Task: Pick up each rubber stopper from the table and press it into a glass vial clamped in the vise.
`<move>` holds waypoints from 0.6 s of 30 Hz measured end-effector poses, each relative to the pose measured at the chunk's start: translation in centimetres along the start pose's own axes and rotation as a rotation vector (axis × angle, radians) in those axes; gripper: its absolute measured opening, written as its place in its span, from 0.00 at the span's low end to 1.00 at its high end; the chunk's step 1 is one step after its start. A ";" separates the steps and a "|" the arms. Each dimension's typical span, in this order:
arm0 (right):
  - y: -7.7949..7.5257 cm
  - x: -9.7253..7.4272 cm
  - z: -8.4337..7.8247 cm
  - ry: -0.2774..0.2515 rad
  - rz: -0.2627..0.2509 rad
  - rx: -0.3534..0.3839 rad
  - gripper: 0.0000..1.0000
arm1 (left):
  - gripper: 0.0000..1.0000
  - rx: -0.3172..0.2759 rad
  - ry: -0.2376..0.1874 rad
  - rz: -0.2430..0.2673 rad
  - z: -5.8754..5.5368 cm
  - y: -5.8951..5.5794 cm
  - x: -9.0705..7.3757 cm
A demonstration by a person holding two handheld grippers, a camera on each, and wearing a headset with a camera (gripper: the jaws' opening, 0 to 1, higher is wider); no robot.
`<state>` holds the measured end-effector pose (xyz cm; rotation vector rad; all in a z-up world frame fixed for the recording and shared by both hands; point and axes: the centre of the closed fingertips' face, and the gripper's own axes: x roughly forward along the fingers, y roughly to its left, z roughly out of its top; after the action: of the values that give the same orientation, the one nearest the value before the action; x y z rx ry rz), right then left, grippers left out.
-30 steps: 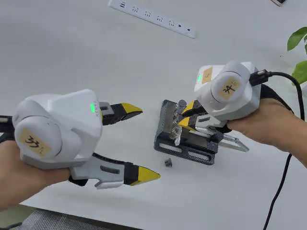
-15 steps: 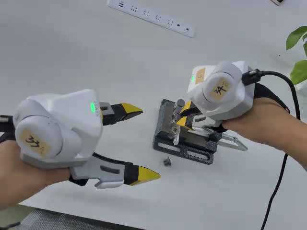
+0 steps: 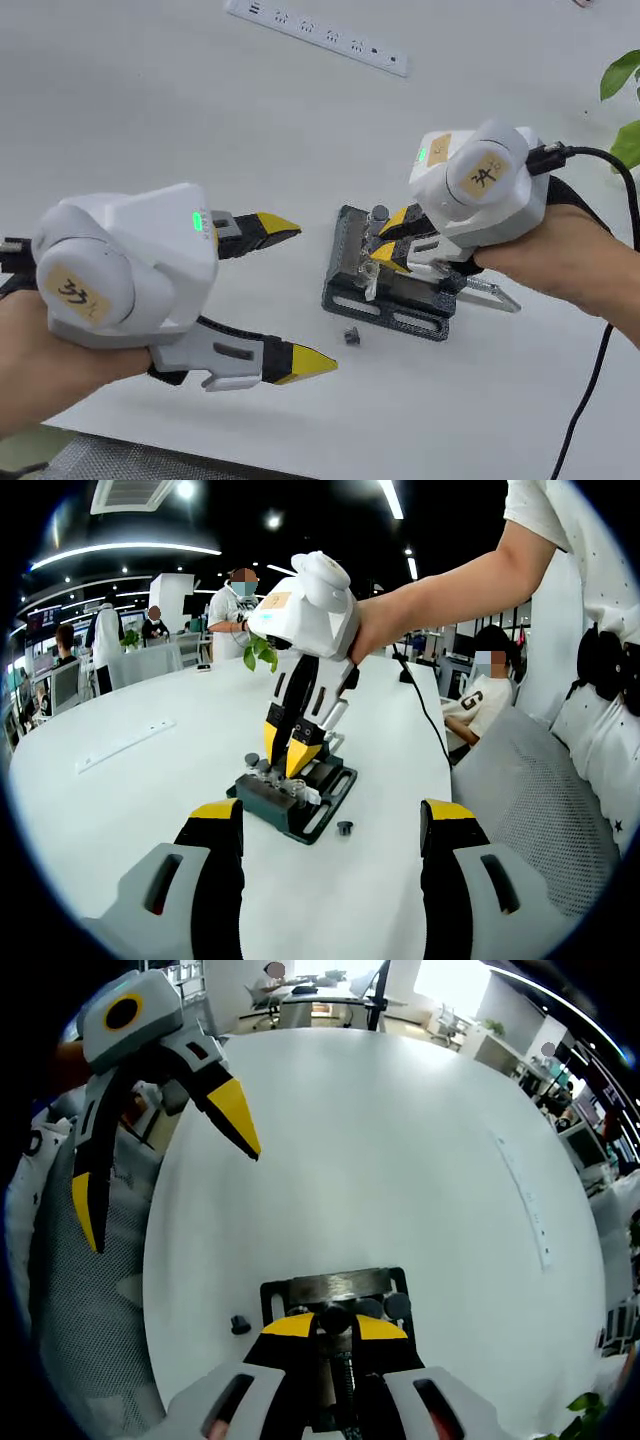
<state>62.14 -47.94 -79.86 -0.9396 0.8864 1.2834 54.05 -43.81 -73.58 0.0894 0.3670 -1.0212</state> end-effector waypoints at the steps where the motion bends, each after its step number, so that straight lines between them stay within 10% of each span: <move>1: -0.1 -0.2 0.1 -0.008 0.003 0.007 0.09 | 0.70 0.001 0.001 -0.001 0.0 0.0 0.0; 18: -0.6 -2.6 0.3 -0.115 0.067 0.113 0.15 | 0.81 0.011 0.007 -0.015 -0.3 0.1 -0.3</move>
<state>62.52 -48.65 -77.33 -0.7457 0.8965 1.3169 53.96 -43.46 -73.77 0.0999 0.3692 -1.0382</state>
